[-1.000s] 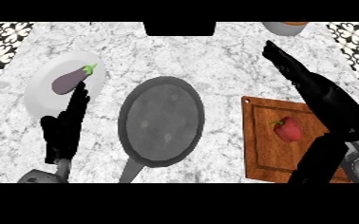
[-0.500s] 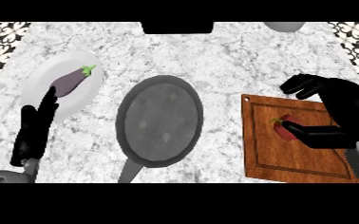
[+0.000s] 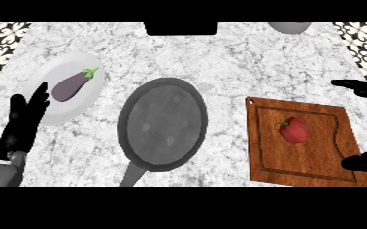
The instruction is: Pick the bell pepper from the cutting board and place it in the pan
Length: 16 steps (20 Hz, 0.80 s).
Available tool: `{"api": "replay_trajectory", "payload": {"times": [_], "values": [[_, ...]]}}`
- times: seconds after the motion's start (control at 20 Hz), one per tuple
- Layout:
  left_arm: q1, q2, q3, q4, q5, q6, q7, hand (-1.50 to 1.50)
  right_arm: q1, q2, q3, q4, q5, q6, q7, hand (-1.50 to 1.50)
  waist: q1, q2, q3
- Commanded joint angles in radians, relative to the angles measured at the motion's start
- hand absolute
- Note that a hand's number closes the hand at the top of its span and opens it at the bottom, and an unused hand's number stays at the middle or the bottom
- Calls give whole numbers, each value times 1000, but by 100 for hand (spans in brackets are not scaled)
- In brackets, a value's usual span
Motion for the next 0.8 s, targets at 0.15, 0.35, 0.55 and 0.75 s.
{"api": "replay_trajectory", "payload": {"times": [0.15,0.35,0.55,0.75], "values": [[-17,3,12,-8,-9,0,33,0,-10,-195,-1,-182,235,-47,69,-150,-6,-10,-3],[-20,-8,5,-7,-15,-7,39,0,-38,-248,57,-276,410,-98,212,-150,5,-6,-3],[33,-9,13,-15,-25,-10,3,0,-2,-278,97,-367,557,-114,305,-150,9,-6,-3],[-34,-52,6,52,-54,-9,-11,0,-24,-215,221,-401,739,-134,433,-150,17,2,-2]]}}
